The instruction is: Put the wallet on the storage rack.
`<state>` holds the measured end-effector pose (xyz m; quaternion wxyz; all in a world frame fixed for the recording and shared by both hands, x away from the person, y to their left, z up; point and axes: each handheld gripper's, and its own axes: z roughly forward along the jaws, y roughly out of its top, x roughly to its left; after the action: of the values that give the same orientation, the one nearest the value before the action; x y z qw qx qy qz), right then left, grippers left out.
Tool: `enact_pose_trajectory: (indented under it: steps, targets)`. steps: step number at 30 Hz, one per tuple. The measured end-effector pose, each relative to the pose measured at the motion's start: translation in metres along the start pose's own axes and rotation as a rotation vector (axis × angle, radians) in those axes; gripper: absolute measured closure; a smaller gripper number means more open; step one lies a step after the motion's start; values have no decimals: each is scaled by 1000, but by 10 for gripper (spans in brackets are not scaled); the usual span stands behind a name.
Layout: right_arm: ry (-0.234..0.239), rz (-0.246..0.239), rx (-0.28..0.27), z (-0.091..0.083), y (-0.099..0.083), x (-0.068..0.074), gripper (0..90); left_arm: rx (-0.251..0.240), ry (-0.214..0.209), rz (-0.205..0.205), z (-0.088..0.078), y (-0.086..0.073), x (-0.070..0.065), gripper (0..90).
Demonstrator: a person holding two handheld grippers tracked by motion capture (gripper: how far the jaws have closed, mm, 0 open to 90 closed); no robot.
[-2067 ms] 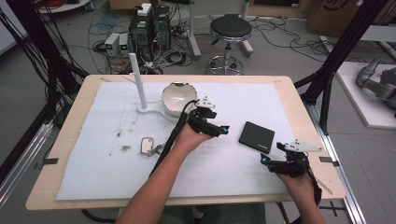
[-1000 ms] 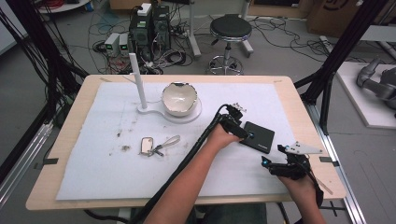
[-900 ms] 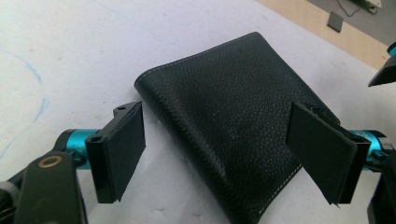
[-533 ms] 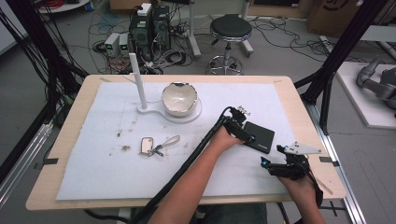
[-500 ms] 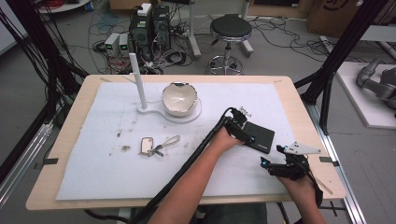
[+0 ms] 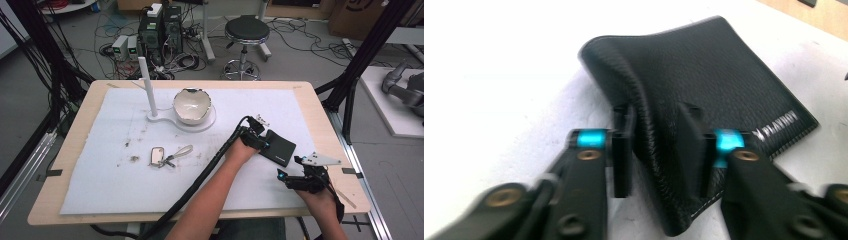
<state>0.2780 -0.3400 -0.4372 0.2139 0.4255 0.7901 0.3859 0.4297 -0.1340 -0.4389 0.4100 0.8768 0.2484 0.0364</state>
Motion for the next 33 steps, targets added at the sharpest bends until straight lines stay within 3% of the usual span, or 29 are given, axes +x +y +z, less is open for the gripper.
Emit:
enact_pose_trajectory:
  steps: [5,11,15,18,33]
  targets:
    - [0,-1,0,0,-1,-1,165,-20,5,14,-5,2,-2,801]
    - [6,-2,2,1,-1,-1,165,-106,-13,31,-25,11,-7,816]
    - [7,-8,0,2,-1,1,165,-142,-4,44,-47,16,-6,825]
    - [8,-11,2,2,0,2,165,-152,27,70,-64,19,-2,827]
    - [21,-25,9,7,2,6,165,-222,126,81,-152,26,21,833]
